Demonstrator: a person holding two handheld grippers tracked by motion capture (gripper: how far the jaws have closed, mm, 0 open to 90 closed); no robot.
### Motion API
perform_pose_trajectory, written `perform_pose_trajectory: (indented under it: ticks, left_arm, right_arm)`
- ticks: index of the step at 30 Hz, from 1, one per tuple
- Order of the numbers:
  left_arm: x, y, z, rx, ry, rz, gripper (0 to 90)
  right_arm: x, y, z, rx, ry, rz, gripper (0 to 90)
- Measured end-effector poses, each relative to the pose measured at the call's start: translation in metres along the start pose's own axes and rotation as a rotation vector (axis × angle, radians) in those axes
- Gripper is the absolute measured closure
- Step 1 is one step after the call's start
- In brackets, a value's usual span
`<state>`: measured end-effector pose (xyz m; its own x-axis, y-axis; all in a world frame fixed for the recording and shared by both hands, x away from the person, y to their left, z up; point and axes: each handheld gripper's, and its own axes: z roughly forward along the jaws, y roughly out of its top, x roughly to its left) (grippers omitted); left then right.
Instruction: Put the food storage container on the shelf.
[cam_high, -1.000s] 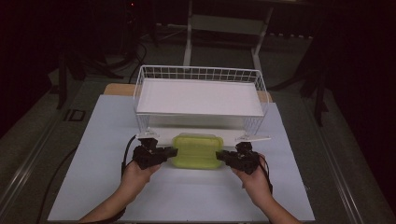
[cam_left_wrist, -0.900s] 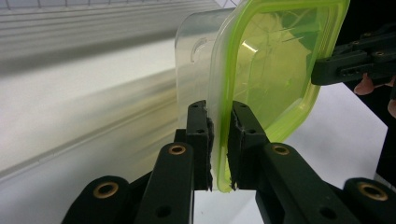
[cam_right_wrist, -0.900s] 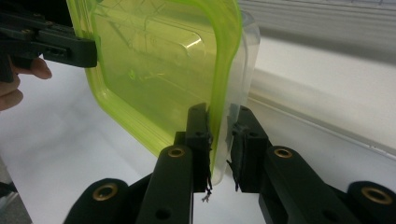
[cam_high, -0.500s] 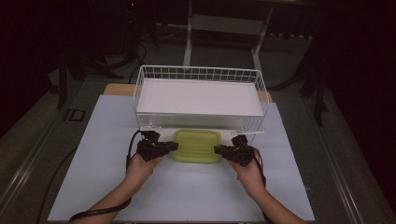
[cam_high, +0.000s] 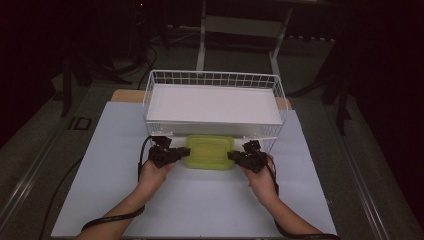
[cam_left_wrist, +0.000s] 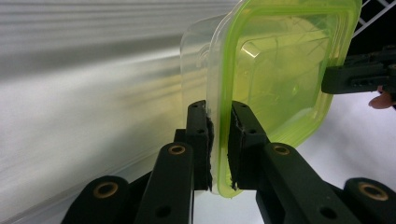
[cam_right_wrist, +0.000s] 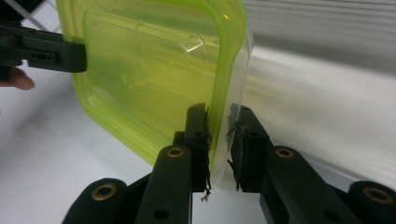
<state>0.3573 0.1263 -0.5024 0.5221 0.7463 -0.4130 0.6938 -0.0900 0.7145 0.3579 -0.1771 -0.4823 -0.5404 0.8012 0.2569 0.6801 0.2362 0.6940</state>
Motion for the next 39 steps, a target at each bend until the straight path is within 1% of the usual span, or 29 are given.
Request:
perform_pose_trajectory:
  ticks: [4, 5, 8, 9, 10, 11, 12, 14, 15, 16, 19, 22, 23, 24, 25, 26, 27, 28, 29, 30, 32, 33, 34, 36, 37, 39]
  left_arm:
    - [0.002, 0.001, 0.003, -0.015, -0.019, -0.01, 80.3]
    - [0.002, 0.002, 0.004, -0.018, -0.017, -0.004, 80.3]
    - [0.003, 0.003, 0.005, -0.028, -0.017, -0.015, 79.6]
    - [0.003, 0.003, 0.006, -0.046, -0.007, -0.002, 79.6]
    - [0.003, 0.003, 0.007, -0.055, -0.002, -0.004, 78.6]
    - [0.004, 0.002, 0.007, -0.063, -0.006, -0.012, 78.5]
    - [0.004, 0.002, 0.007, -0.071, -0.004, -0.011, 78.4]
    - [0.005, 0.001, 0.008, -0.084, 0.004, 0.0, 77.5]
    - [0.005, 0.001, 0.008, -0.088, 0.003, -0.003, 76.9]
    - [0.005, 0.001, 0.009, -0.093, 0.011, 0.005, 76.3]
    - [0.006, 0.002, 0.011, -0.103, 0.027, 0.011, 73.9]
    - [0.004, 0.004, 0.014, -0.116, 0.062, 0.012, 70.6]
    - [0.004, 0.005, 0.015, -0.119, 0.069, 0.01, 69.2]
    - [0.005, 0.006, 0.016, -0.123, 0.084, 0.03, 68.1]
    - [0.005, 0.007, 0.016, -0.125, 0.091, 0.045, 67.0]
    - [0.004, 0.007, 0.018, -0.123, 0.095, 0.056, 64.9]
    - [0.004, 0.007, 0.019, -0.131, 0.106, 0.062, 61.7]
    - [0.004, 0.008, 0.02, -0.127, 0.119, 0.065, 61.1]
    - [0.004, 0.008, 0.022, -0.119, 0.123, 0.038, 58.7]
    - [0.006, 0.008, 0.023, -0.125, 0.12, 0.043, 56.8]
    - [0.007, 0.008, 0.023, -0.127, 0.117, 0.045, 56.5]
    - [0.007, 0.009, 0.023, -0.125, 0.121, 0.048, 56.5]
    - [0.007, 0.009, 0.023, -0.126, 0.116, 0.048, 54.7]
    - [0.008, 0.01, 0.022, -0.116, 0.116, 0.045, 48.9]
    - [0.009, 0.01, 0.021, -0.12, 0.111, 0.04, 46.4]
    - [0.008, 0.009, 0.018, -0.122, 0.112, 0.038, 46.4]
  right_arm:
    - [-0.005, 0.001, 0.005, 0.002, -0.01, 0.01, 77.5]
    - [-0.007, 0.001, 0.006, 0.001, -0.013, 0.017, 77.2]
    - [-0.008, 0.002, 0.007, -0.01, -0.014, 0.027, 76.8]
    - [-0.008, 0.002, 0.008, -0.014, -0.017, 0.033, 76.6]
    - [-0.009, 0.004, 0.008, -0.02, -0.023, 0.037, 76.0]
    - [-0.009, 0.004, 0.008, -0.023, -0.026, 0.038, 75.8]
    - [-0.008, 0.005, 0.009, -0.024, -0.032, 0.038, 75.4]
    - [-0.005, 0.006, 0.009, -0.027, -0.063, 0.009, 74.0]
    - [-0.004, 0.006, 0.009, -0.034, -0.08, -0.004, 73.5]
    - [-0.004, 0.007, 0.01, -0.038, -0.081, 0.002, 73.3]
    - [-0.005, 0.007, 0.011, -0.062, -0.092, 0.002, 72.2]
    - [-0.005, 0.009, 0.014, -0.085, -0.116, 0.003, 70.4]
    - [-0.005, 0.009, 0.015, -0.09, -0.123, 0.006, 70.1]
    - [-0.006, 0.009, 0.016, -0.097, -0.116, 0.018, 70.1]
    - [-0.007, 0.009, 0.016, -0.098, -0.108, 0.037, 70.0]
    - [-0.008, 0.009, 0.017, -0.103, -0.102, 0.043, 69.5]
    - [-0.008, 0.009, 0.017, -0.107, -0.103, 0.042, 67.6]
    - [-0.007, 0.009, 0.018, -0.11, -0.11, 0.033, 65.8]
    - [-0.006, 0.008, 0.019, -0.118, -0.137, 0.016, 67.7]
    - [-0.005, 0.008, 0.02, -0.122, -0.15, 0.001, 66.6]
    - [-0.005, 0.008, 0.02, -0.126, -0.148, 0.002, 66.0]
    - [-0.006, 0.008, 0.021, -0.129, -0.142, 0.009, 65.5]
    - [-0.006, 0.007, 0.021, -0.13, -0.136, 0.016, 60.8]
    - [-0.005, 0.006, 0.021, -0.131, -0.133, 0.014, 57.3]
    - [-0.005, 0.006, 0.02, -0.135, -0.133, 0.008, 55.8]
    - [-0.004, 0.006, 0.019, -0.138, -0.133, 0.002, 55.0]
